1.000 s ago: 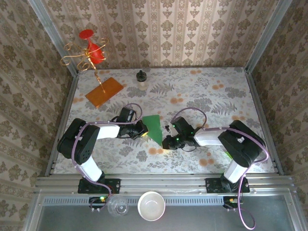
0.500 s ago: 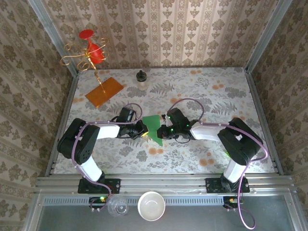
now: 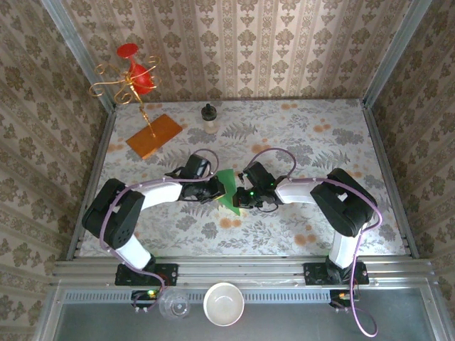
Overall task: Fold a paper plane with a square sheet of paper (pick it up from the middle)
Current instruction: Third fold the triangle at the center of the table.
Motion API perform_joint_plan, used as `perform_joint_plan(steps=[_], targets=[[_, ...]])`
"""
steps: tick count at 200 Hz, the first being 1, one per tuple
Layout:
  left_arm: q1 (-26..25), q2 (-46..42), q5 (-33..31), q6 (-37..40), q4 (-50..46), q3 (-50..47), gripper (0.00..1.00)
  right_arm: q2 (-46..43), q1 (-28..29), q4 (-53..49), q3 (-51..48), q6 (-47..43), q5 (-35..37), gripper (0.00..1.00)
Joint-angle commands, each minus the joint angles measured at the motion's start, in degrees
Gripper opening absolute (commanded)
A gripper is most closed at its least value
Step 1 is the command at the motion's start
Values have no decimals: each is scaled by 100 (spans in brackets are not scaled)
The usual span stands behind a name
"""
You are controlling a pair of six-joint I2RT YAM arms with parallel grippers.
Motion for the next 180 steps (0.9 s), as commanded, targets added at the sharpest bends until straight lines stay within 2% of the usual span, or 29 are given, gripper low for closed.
perform_joint_plan(steps=[1, 49, 78, 135, 151, 180], targets=[[-156, 127, -160, -5, -135, 60, 13, 276, 37, -409, 46, 87, 255, 7], [-246, 563, -253, -202, 196, -43, 12, 288, 41, -497, -61, 232, 312, 6], [-134, 642, -484, -204, 209, -179, 11, 302, 41, -665, -149, 280, 462, 6], [921, 417, -213, 422, -36, -272, 12, 267, -29, -749, -426, 317, 640, 6], [1356, 407, -89, 649, -199, -175, 13, 196, -33, -690, -395, 317, 587, 6], [1542, 71, 16, 773, -492, -3, 14, -60, -39, -354, -221, 380, 314, 9]])
